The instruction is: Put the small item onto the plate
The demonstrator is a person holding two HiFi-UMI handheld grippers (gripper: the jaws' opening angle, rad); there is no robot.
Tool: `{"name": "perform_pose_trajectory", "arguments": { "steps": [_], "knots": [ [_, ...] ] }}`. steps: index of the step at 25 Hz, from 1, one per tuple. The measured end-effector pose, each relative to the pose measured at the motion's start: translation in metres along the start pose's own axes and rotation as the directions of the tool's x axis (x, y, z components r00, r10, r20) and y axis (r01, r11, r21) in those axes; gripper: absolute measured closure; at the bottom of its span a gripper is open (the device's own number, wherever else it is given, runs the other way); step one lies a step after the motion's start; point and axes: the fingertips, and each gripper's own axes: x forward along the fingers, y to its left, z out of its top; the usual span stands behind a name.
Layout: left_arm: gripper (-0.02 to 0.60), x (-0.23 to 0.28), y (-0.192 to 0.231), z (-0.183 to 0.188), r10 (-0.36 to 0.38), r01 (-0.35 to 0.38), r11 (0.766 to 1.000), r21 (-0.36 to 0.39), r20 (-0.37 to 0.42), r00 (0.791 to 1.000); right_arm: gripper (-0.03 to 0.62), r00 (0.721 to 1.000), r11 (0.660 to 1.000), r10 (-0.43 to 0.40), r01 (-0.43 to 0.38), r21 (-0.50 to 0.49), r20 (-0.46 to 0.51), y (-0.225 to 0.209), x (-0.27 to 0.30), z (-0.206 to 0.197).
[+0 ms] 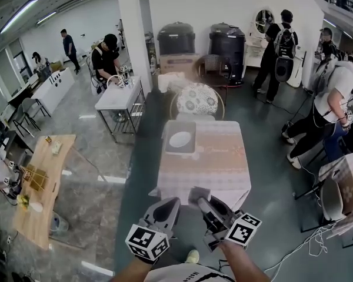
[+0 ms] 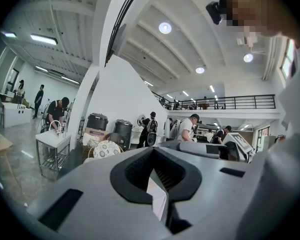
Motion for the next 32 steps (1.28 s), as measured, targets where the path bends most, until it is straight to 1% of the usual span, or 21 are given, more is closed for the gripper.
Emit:
{"name": "perform_pose_trajectory", "arguments": {
  "steps": [8,15,22,27,32],
  "knots": [
    [0.577,0.008,0.010,0.010,0.010,-0.010,1.000,0.013,0.018,1.000,0.488,1.000,1.000,0.019,-0.019,-0.007,-0.019,-0.003,0.014,0.002],
    [0.577,0.036,0.040,0.007,-0.003,0.003,1.000,-0.006,0.001,1.000,0.488,1.000,1.000,-0.015,0.015,-0.004,-0.023,-0.030,0.040,0.008],
    [0.577,0.077,0.087,0.014,-0.033,0.033,0.999,-0.014,-0.007,0.999,0.488,0.998,0.998,-0.061,0.061,-0.004,-0.021,-0.067,0.087,0.019],
    [0.577,0.106,0.136,0.021,-0.049,0.049,0.999,-0.009,-0.016,0.999,0.488,0.995,0.995,-0.095,0.095,-0.006,-0.023,-0.094,0.133,0.023],
    [0.577,0.134,0.183,0.027,-0.085,0.085,0.996,0.000,-0.030,0.996,0.488,0.991,0.991,-0.134,0.134,-0.012,-0.007,-0.119,0.178,0.031]
  ]
}}
